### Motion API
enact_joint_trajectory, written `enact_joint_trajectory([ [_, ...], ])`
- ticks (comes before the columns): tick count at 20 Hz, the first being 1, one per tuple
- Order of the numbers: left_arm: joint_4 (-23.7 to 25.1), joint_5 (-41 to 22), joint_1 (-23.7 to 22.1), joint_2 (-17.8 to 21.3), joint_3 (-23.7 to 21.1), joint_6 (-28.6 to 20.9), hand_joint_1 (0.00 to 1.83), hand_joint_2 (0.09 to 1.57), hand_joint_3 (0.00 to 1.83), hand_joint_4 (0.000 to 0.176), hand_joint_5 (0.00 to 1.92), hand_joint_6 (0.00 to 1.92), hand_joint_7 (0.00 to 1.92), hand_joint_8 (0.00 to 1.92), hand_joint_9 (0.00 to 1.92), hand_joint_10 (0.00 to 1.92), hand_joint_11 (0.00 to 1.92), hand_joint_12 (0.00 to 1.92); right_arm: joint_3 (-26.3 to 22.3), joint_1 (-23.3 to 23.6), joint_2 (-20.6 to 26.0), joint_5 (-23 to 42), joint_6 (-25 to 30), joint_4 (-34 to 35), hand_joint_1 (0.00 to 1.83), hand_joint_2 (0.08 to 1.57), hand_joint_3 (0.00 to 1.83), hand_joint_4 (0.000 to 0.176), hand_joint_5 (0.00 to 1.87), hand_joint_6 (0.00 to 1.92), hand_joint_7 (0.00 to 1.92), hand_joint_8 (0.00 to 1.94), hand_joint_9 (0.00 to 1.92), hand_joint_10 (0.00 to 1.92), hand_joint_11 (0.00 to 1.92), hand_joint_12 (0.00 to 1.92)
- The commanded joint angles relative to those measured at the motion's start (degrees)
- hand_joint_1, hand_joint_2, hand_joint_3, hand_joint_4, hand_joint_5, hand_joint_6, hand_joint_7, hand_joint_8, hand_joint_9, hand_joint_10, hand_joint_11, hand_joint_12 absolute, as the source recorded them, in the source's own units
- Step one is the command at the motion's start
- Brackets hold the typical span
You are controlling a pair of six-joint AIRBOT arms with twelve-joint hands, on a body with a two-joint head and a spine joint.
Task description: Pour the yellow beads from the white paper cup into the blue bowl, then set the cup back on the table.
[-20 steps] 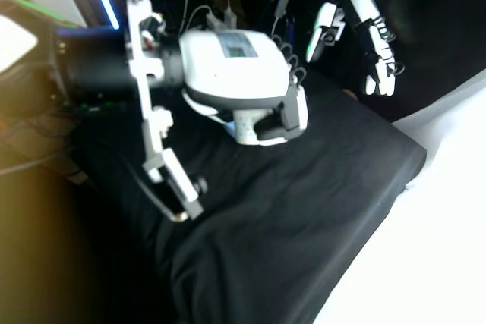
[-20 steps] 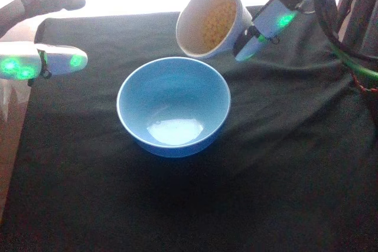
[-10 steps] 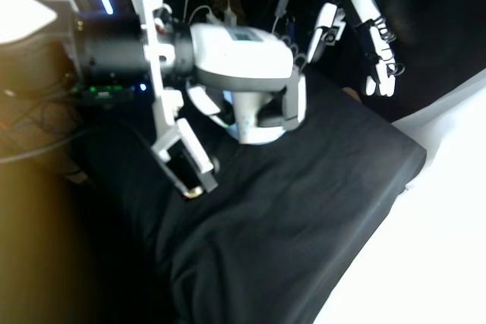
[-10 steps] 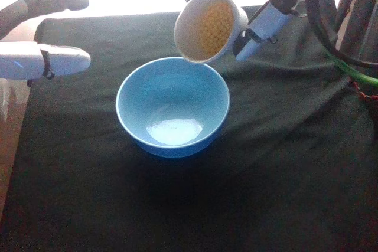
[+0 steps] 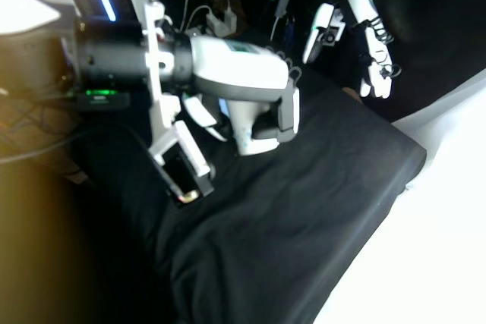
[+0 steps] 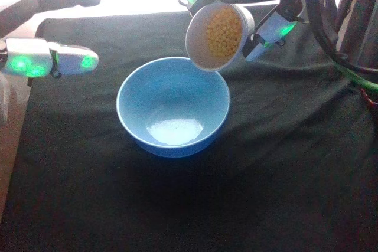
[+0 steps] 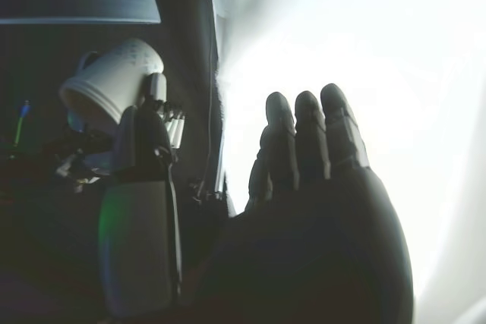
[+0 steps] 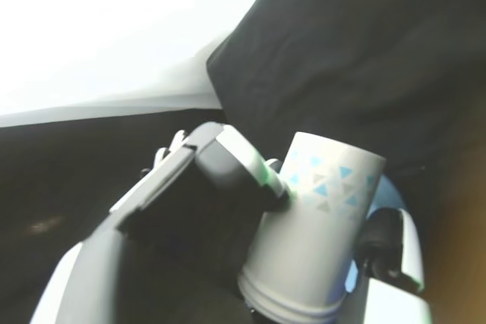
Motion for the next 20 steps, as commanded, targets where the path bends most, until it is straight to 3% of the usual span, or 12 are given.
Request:
enact_joint_trajectory([
  [1,-1.21,-5.57,-0.95,-0.03,0.42,-0.55,0.9,1.05,0.0,0.014,0.14,0.01,0.39,0.0,0.2,0.0,0.01,0.2,-0.22,1.22,0.03,-0.57,-0.23,1.56,1.13,1.18,0.0,0.0,0.86,1.15,0.9,1.75,1.12,1.92,1.26,1.92],
  [3,-0.35,-4.92,-1.62,-0.05,0.42,-0.55,0.91,1.05,0.0,0.006,0.15,0.01,0.4,0.0,0.22,0.01,0.04,0.22,-0.4,1.38,-0.1,-0.9,-0.23,0.36,1.21,1.18,0.01,0.0,0.85,1.15,0.88,1.33,1.03,1.92,1.16,1.92],
  [4,0.05,-4.71,-1.94,-0.05,0.42,-0.55,0.91,1.04,0.0,0.001,0.15,0.01,0.41,0.0,0.23,0.01,0.04,0.22,-0.51,1.5,-0.18,-1.12,-0.23,-0.47,1.24,1.17,0.0,0.0,0.86,1.13,0.89,1.25,1.06,1.92,1.19,1.92],
  [5,0.44,-4.46,-2.26,-0.05,0.41,-0.55,0.93,1.05,0.0,0.0,0.15,0.01,0.42,0.01,0.24,0.01,0.03,0.22,-0.73,1.6,-0.22,-1.44,-0.23,-1.38,1.25,1.16,0.0,0.0,0.89,0.93,0.92,1.33,0.97,1.77,1.1,1.92],
  [6,0.88,-4.12,-2.64,-0.05,0.41,-0.55,0.93,1.05,0.0,0.0,0.15,0.01,0.42,0.01,0.24,0.01,0.03,0.22,-0.92,1.66,-0.22,-1.61,-0.23,-2.01,1.25,1.16,0.0,0.0,0.89,0.93,0.92,1.33,0.97,1.77,1.1,1.92],
  [7,1.35,-3.8,-3.05,-0.05,0.4,-0.56,0.92,1.05,0.0,0.0,0.14,0.0,0.42,0.01,0.23,0.01,0.01,0.21,-1.08,1.74,-0.22,-1.76,-0.23,-2.64,1.16,1.31,0.01,0.0,0.6,1.48,0.66,1.62,0.78,1.92,0.9,1.92],
  [8,1.68,-3.61,-3.31,-0.05,0.39,-0.56,0.92,1.05,0.0,0.0,0.14,0.0,0.42,0.01,0.24,0.01,0.01,0.21,-1.17,1.8,-0.24,-1.93,-0.23,-3.13,1.13,1.35,0.02,0.0,0.54,1.6,0.59,1.69,0.85,1.92,1.02,1.92],
  [12,2.71,-3.42,-4.1,-0.08,0.36,-0.91,0.92,1.05,0.0,0.0,0.14,0.0,0.41,0.0,0.23,0.0,0.01,0.22,-1.2,1.9,-0.48,-3.01,-0.23,-4.72,1.19,1.27,0.0,0.0,0.69,1.39,0.73,1.46,0.97,1.92,1.15,1.92],
  [13,2.85,-3.41,-4.22,-0.1,0.35,-0.93,0.92,1.05,0.0,0.0,0.14,0.0,0.42,0.0,0.23,0.0,0.02,0.22,-1.18,1.93,-0.54,-3.17,-0.24,-4.84,1.1,1.38,0.06,0.0,0.4,1.66,0.64,1.81,0.76,1.9,0.91,1.92],
  [14,3.0,-3.39,-4.37,-0.1,0.32,-0.94,0.91,1.05,0.0,0.0,0.14,0.0,0.41,0.0,0.23,0.0,0.01,0.22,-1.17,2.01,-0.65,-3.44,-0.24,-5.15,1.09,1.21,0.48,0.0,0.37,1.79,0.64,1.92,0.78,1.92,0.94,1.92],
  [15,3.02,-3.4,-4.46,-0.12,0.31,-0.94,0.9,1.05,0.0,0.0,0.14,0.0,0.42,0.0,0.23,0.0,0.01,0.22,-1.14,2.05,-0.75,-3.7,-0.24,-5.42,1.1,1.12,0.68,0.0,0.39,1.83,0.68,1.94,0.79,1.92,0.97,1.92],
  [20,3.05,-3.46,-4.64,-0.16,0.31,-0.94,0.9,1.05,0.0,0.002,0.13,0.0,0.41,0.0,0.23,0.0,0.02,0.23,-0.46,2.14,-1.47,-4.16,-0.24,-5.67,1.11,1.07,0.76,0.0,0.4,1.85,0.7,1.94,0.8,1.92,0.98,1.92],
])
